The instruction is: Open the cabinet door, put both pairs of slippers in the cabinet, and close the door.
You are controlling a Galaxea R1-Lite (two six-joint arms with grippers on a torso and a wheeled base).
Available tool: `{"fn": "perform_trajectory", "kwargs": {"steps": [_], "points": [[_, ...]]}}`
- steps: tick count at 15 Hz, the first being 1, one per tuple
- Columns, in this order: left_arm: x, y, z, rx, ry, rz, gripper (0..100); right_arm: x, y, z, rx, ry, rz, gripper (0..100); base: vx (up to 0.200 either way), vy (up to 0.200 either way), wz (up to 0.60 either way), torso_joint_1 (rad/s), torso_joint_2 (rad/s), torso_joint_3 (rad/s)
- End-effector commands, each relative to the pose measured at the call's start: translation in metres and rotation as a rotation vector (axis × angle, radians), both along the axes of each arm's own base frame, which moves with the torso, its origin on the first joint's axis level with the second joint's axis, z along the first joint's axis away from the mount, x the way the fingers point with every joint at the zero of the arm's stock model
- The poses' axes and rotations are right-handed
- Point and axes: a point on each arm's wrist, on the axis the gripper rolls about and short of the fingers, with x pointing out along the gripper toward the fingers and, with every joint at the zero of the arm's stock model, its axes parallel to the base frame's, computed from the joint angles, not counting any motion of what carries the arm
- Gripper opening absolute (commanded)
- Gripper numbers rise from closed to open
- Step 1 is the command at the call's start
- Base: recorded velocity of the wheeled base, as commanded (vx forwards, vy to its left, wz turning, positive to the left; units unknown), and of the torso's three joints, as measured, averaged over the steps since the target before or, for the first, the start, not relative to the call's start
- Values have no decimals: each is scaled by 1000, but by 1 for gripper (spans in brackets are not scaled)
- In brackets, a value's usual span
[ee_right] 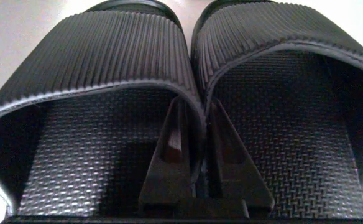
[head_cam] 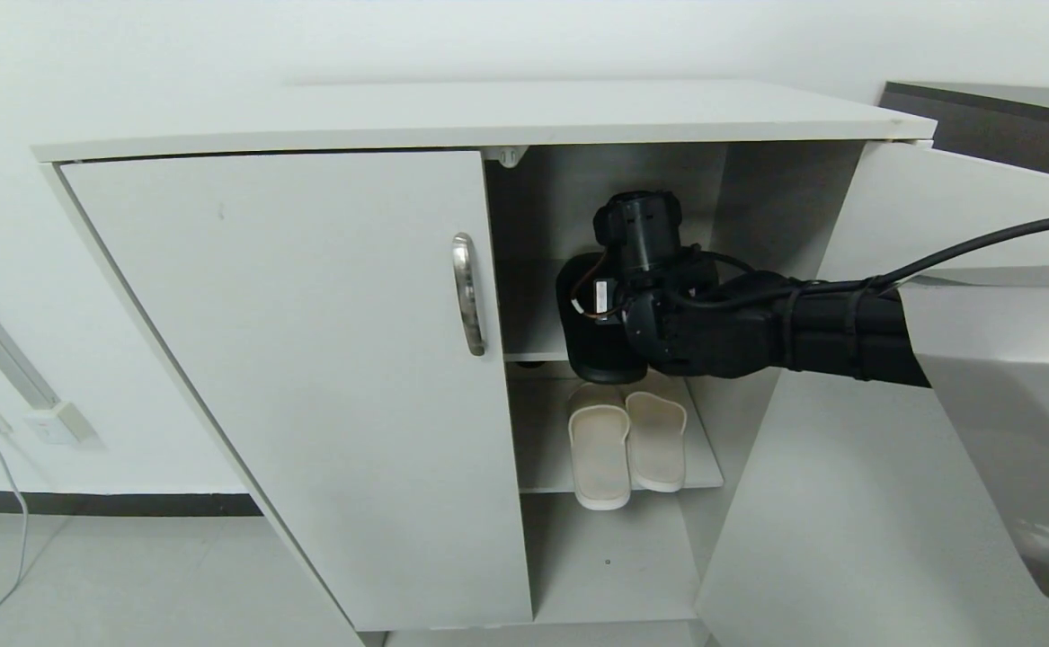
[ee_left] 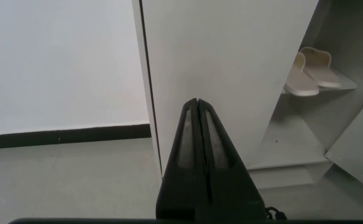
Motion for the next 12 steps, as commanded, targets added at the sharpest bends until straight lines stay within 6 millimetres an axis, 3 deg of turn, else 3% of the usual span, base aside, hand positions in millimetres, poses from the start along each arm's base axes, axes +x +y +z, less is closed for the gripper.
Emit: {"fn": "perform_trajectory", "kwargs": {"steps": [1, 5, 6, 9, 12], "points": [[0, 0, 0, 0, 1, -1, 0, -1, -2, 5, 8, -8, -2, 0, 0, 0, 0, 0, 0, 0], [0, 0, 0, 0, 1, 1, 0, -2, -1, 4, 7, -7, 0, 0, 0, 0, 0, 0, 0, 0], [0, 0, 0, 0, 1, 1, 0, -2, -1, 4, 6, -6, 0, 100, 0, 0, 0, 0, 0, 0], [0, 0, 0, 0, -1, 1, 0, -6, -3, 11, 11, -12, 3, 100, 0, 0, 0, 0, 0, 0], [0, 0, 0, 0, 1, 1, 0, -33, -7, 25, 18, -6, 26, 100, 0, 0, 0, 0, 0, 0]]}}
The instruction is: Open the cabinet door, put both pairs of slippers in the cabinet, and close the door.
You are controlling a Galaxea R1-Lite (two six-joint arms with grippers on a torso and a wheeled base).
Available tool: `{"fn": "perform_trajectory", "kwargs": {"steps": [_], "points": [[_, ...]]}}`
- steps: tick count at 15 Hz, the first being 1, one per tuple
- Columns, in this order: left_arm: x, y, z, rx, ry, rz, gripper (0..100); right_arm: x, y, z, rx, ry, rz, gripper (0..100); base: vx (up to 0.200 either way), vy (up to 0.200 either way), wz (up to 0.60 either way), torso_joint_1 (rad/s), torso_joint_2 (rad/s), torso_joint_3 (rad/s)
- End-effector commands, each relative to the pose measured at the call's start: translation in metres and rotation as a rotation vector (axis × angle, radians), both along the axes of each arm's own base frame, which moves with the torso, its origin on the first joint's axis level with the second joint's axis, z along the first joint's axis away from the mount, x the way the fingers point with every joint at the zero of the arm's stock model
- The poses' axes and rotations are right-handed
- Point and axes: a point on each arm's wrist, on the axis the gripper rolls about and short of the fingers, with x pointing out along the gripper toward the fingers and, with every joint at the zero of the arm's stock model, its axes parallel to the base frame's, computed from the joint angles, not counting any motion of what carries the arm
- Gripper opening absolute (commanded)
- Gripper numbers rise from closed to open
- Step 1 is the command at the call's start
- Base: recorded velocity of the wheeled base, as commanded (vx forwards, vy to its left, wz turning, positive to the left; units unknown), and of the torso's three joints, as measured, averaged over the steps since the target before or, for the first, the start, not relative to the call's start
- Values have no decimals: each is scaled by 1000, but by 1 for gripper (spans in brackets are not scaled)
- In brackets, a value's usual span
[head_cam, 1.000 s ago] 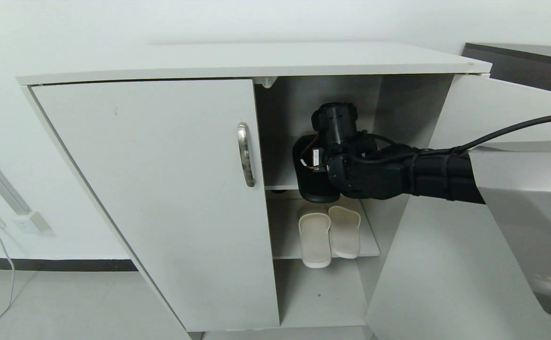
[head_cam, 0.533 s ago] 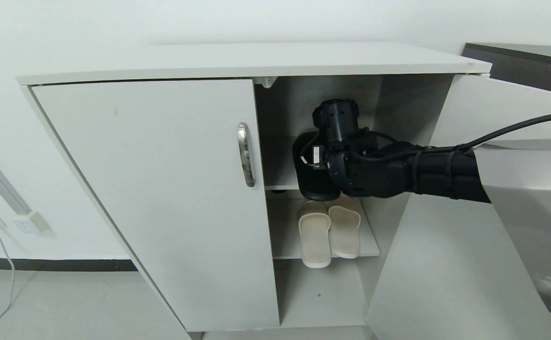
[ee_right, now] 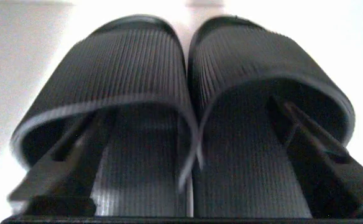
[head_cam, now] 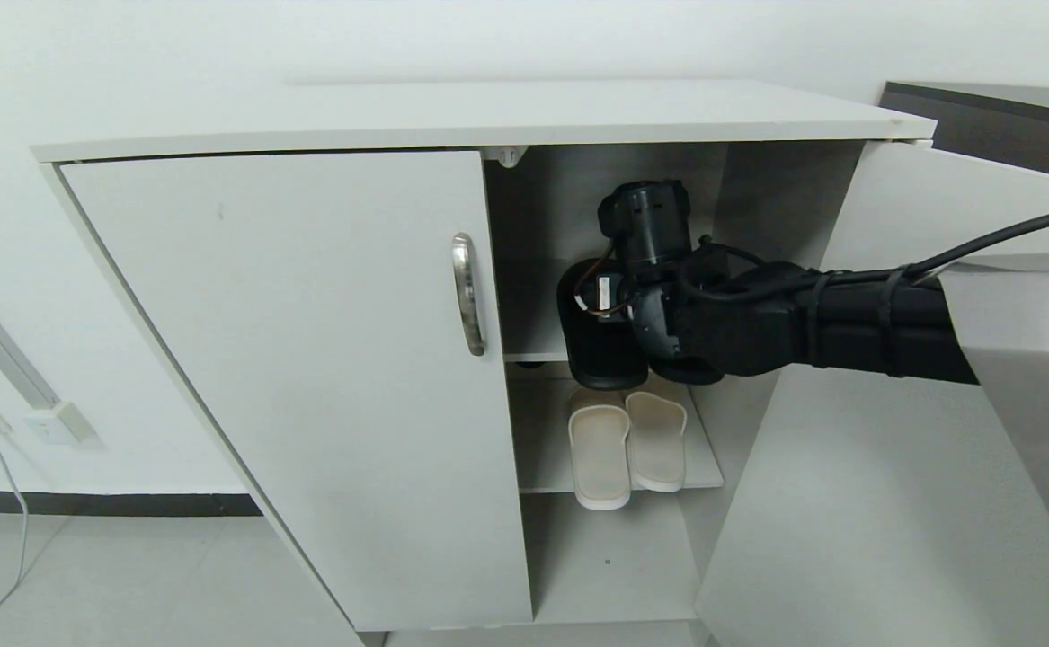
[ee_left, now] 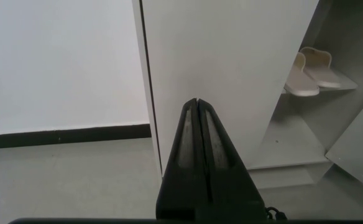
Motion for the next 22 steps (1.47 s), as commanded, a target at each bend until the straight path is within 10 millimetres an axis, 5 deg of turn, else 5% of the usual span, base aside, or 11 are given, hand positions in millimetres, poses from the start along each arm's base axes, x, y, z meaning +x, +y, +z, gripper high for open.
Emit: {"fn": "perform_trajectory", "kwargs": {"steps": [1, 5, 15, 16, 22], "points": [[0, 0, 0, 0, 1, 0, 0, -24, -7, 17, 7, -6, 17, 100, 0, 0, 0, 0, 0, 0], [0, 0, 0, 0, 1, 0, 0, -54, -12, 14, -29, 35, 54, 100, 0, 0, 0, 0, 0, 0], [0, 0, 0, 0, -1, 0, 0, -173, -37, 7, 92, 31, 386, 100, 0, 0, 0, 0, 0, 0], [0, 0, 0, 0, 1, 0, 0, -180, -42, 3, 92, 44, 421, 0, 0, 0, 0, 0, 0, 0], [0, 0, 0, -1, 0, 0, 0, -187, -44, 0, 83, 52, 470, 0, 0, 0, 0, 0, 0, 0]]}}
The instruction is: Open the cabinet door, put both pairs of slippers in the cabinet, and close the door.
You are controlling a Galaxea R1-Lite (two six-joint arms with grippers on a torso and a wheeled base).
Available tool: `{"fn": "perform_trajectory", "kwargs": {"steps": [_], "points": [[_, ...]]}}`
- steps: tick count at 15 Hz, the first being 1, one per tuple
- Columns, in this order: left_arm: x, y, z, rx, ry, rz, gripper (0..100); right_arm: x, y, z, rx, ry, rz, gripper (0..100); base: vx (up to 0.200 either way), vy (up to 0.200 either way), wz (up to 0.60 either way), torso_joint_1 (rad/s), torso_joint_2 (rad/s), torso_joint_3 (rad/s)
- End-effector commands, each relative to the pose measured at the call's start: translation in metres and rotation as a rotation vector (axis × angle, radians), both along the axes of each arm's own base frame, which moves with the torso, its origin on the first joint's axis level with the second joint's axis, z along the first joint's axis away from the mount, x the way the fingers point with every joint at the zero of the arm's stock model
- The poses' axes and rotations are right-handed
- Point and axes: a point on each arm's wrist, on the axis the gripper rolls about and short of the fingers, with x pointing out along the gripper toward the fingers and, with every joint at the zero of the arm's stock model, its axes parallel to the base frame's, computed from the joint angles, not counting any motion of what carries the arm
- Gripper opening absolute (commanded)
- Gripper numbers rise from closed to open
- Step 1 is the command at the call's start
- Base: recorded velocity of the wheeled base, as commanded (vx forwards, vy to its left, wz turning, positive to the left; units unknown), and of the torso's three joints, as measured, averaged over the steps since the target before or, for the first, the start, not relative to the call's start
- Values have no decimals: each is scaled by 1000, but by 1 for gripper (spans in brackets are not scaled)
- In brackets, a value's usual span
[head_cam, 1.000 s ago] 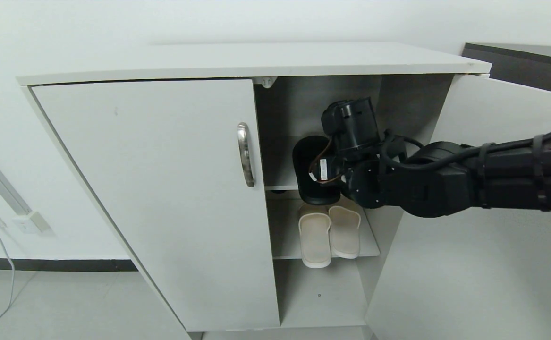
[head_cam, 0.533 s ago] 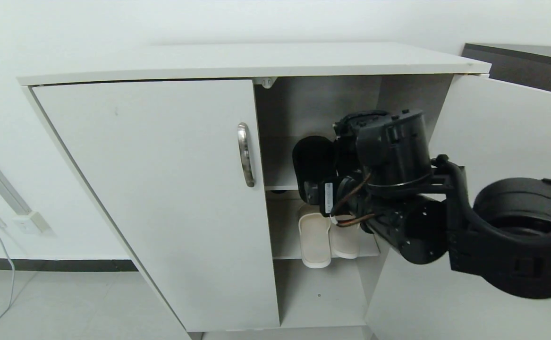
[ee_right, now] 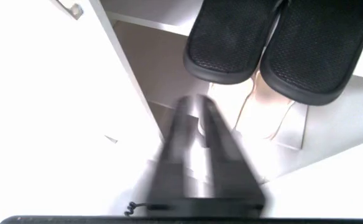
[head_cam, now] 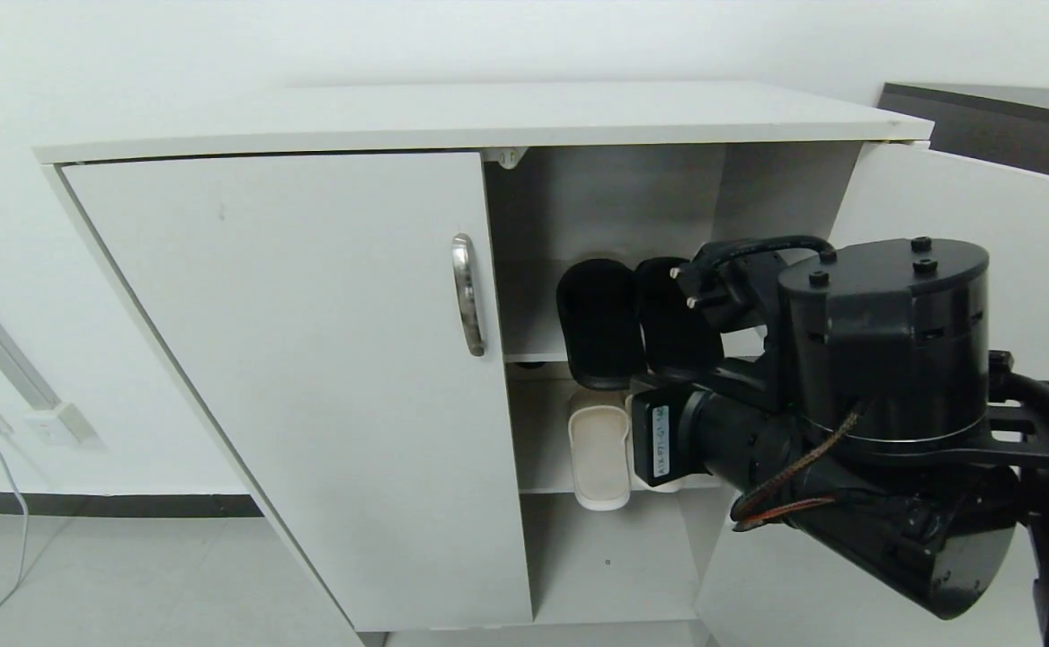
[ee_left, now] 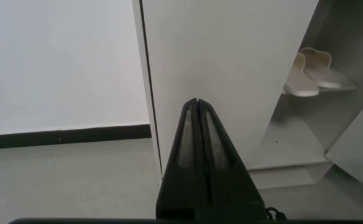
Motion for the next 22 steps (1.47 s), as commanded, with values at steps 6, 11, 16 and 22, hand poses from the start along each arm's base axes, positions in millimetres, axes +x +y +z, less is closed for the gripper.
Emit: {"fn": "perform_trajectory", "kwargs": {"steps": [6, 11, 16, 22], "points": [[0, 0, 0, 0, 0, 1, 0, -4, 1, -2, -12, 1, 12, 0, 0, 0, 0, 0, 0, 0], [0, 0, 0, 0, 0, 1, 0, -4, 0, -3, -22, -6, 15, 0, -80, 0, 0, 2, -1, 2], [0, 0, 0, 0, 1, 1, 0, -4, 0, -5, -15, -11, 14, 0, -200, 0, 0, 2, 0, 5], [0, 0, 0, 0, 0, 1, 0, -1, 3, -14, -14, -11, 16, 0, -200, 0, 0, 2, 4, 4]]}}
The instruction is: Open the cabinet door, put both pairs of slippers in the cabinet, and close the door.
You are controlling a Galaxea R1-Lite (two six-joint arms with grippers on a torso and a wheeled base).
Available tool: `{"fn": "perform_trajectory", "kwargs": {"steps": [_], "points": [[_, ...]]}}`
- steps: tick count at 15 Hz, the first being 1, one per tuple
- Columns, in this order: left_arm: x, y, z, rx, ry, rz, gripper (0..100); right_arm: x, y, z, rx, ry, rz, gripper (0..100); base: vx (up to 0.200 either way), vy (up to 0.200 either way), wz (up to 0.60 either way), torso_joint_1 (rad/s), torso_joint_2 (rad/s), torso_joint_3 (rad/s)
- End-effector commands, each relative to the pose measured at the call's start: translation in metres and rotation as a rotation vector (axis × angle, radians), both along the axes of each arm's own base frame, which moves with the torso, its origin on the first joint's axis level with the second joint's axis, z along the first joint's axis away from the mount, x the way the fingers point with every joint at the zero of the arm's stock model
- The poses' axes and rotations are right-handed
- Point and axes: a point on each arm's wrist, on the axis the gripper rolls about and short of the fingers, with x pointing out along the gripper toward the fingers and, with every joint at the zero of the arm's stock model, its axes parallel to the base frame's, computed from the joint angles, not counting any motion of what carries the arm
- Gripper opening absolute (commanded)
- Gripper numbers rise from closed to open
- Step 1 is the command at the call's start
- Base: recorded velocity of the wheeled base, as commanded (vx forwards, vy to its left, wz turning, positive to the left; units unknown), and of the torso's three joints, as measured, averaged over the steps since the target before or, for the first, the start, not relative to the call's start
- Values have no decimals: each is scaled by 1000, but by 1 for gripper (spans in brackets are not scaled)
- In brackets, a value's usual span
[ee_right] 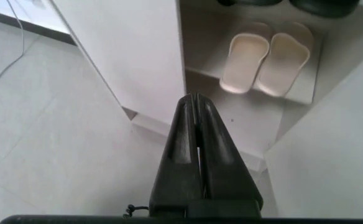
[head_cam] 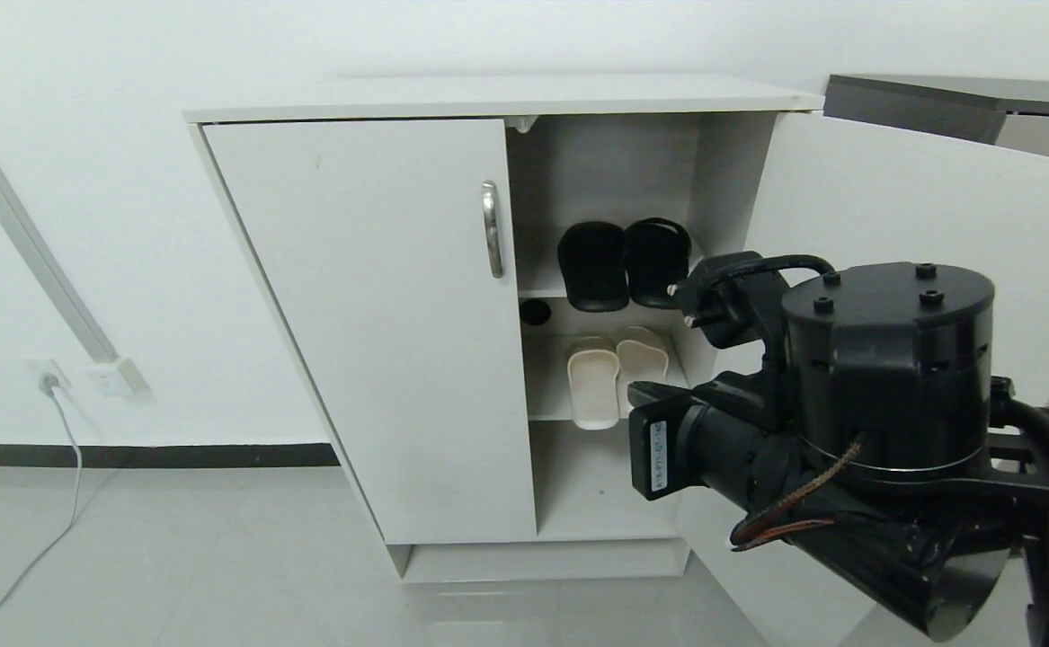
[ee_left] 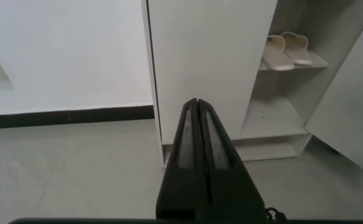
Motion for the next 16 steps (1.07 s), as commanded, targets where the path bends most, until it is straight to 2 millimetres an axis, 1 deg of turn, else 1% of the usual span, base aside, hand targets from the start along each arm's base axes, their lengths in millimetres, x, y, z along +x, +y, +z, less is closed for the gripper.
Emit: {"fn": "perform_trajectory", "kwargs": {"steps": [1, 3, 6, 16], "points": [[0, 0, 0, 0, 0, 1, 0, 5, 3, -7, -5, 0, -7, 0, -200, 0, 0, 2, 2, 2], [0, 0, 0, -2, 2, 1, 0, 10, -1, -13, -45, -8, -22, 0, -200, 0, 0, 2, 2, 2], [0, 0, 0, -2, 0, 1, 0, 12, -2, -14, -45, -9, -26, 0, -200, 0, 0, 4, 1, 1], [0, 0, 0, -3, 0, 1, 0, 12, 0, -19, -50, -9, -24, 0, 0, 0, 0, 0, 0, 0]]}}
